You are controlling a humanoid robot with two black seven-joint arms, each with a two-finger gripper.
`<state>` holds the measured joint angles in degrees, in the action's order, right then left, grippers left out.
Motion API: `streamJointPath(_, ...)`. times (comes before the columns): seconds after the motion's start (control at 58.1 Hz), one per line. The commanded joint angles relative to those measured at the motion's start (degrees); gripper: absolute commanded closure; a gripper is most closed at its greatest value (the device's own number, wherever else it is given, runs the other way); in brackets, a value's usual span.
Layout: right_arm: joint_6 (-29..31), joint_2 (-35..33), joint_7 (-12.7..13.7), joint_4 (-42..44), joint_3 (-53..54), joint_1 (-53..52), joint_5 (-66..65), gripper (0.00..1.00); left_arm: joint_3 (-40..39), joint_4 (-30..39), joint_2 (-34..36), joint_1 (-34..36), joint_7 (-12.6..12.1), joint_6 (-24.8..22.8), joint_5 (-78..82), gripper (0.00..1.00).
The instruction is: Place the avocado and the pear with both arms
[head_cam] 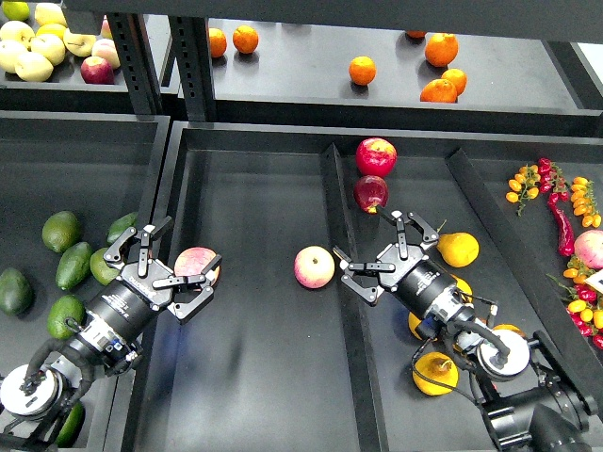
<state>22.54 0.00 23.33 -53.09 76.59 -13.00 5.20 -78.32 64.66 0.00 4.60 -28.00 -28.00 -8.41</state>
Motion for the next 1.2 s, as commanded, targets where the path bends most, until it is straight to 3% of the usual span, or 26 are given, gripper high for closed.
streamJointPath(0.0,0.66,0.0,-0.74,-0.18,-0.04,1.57,4.73,0.01,-0.08,-1.55,0.0,0.06,0.0,0.0,-0.11,0.01)
streamJointPath(0.069,3.38,0.0,-2.5,-0.18,-0.04,2.71,4.82,0.01,0.01,-2.34,0.0,0.06,0.0,0.0,-0.03,0.01)
streamJointPath(0.086,5.46,0.0,-5.2,0.09,-0.04,3.32,4.73,0.01,0.36,-2.95,0.0,0.15,0.0,0.0,-0.03,0.01)
streamJointPath(0.12,5.46,0.0,-7.32,0.09,-0.04,4.03,4.73,0.01,0.89,-3.22,0.0,0.32,0.0,0.0,-0.03,0.01)
streamJointPath(0.224,5.46,0.0,-10.06,-0.17,-0.04,5.44,4.73,0.01,1.51,-4.01,0.0,1.73,0.0,0.0,-0.03,0.01)
streamJointPath(0.292,5.46,0.0,-10.15,-0.61,0.05,5.96,4.82,0.01,1.68,-4.36,0.0,2.87,0.14,0.0,0.06,0.01)
streamJointPath(0.499,5.46,0.0,-10.06,-4.3,-0.12,5.79,5.52,0.01,1.95,-4.19,0.0,6.83,3.56,0.0,0.06,0.01)
streamJointPath(0.843,1.01,0.0,-9.97,-6.77,-0.39,0.6,7.28,0.01,1.95,-4.72,0.0,10.52,4.27,0.0,0.06,0.01)
streamJointPath(1.187,1.36,0.0,-10.15,-6.68,-1.88,0.78,10.79,0.01,1.95,-4.63,0.0,10.7,6.03,0.0,-0.03,0.01)
